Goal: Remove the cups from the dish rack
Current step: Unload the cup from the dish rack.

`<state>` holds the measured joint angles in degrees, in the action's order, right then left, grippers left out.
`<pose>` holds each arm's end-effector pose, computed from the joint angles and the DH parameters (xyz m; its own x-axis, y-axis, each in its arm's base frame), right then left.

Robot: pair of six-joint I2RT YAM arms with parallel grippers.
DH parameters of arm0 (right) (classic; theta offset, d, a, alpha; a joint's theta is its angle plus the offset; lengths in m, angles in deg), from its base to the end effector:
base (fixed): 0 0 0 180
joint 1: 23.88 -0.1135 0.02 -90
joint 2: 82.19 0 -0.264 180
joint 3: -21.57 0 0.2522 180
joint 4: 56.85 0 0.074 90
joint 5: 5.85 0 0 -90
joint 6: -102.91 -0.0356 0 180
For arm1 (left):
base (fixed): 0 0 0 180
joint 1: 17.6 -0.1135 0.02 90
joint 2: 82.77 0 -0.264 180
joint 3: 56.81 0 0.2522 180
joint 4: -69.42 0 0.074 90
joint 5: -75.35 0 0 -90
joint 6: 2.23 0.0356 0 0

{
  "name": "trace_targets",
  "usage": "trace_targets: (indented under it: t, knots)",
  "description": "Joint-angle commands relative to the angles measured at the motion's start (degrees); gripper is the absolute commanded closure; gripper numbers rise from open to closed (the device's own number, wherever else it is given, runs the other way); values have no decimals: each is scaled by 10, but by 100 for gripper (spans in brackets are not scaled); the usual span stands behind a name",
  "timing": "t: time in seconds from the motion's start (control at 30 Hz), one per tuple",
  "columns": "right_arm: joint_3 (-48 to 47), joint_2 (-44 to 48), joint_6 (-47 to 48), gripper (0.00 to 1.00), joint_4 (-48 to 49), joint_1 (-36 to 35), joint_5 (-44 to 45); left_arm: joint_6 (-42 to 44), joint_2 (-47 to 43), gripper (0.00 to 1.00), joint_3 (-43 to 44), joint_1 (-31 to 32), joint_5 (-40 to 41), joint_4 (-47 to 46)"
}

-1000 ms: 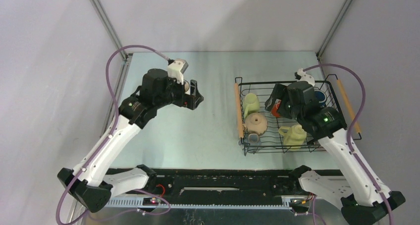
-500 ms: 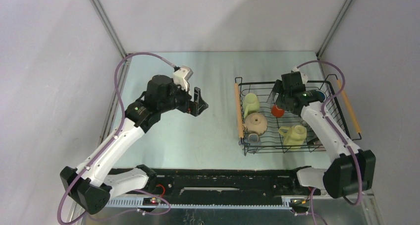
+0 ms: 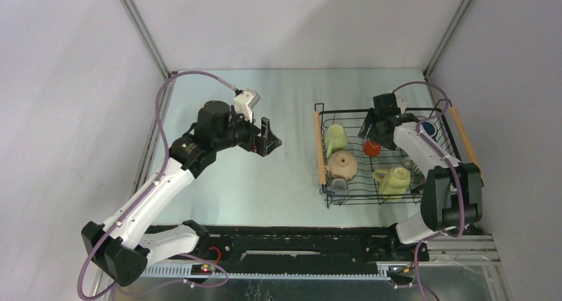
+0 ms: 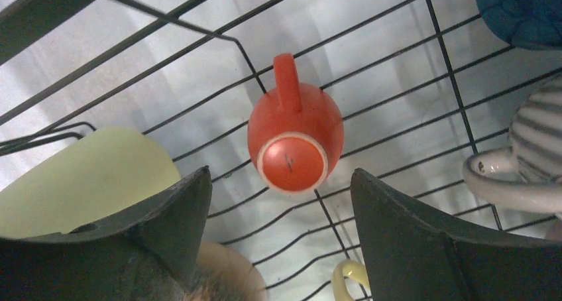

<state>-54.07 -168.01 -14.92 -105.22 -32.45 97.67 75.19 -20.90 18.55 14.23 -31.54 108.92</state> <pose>0.3035 0.0373 0.2396 -0.7573 0.3449 -0.5545 0.3724 0.9257 0.0672 0.1967 -0.1343 0.3578 -0.5219 0.0787 -0.8494 0.6279 0.7094 -0.3201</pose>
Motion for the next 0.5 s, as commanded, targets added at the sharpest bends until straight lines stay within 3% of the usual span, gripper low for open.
trace_targets:
  t: [0.0,0.17,0.47]
  knots:
    - [-2,-24,17,18,40,15,2,-8,2,0,-13,4,-15,-23]
    - [-2,-53,22,25,51,20,-7,-10,7,0,-13,4,-20,-23]
    - [-2,-84,22,27,60,19,-13,-11,14,0,-13,4,-26,-23]
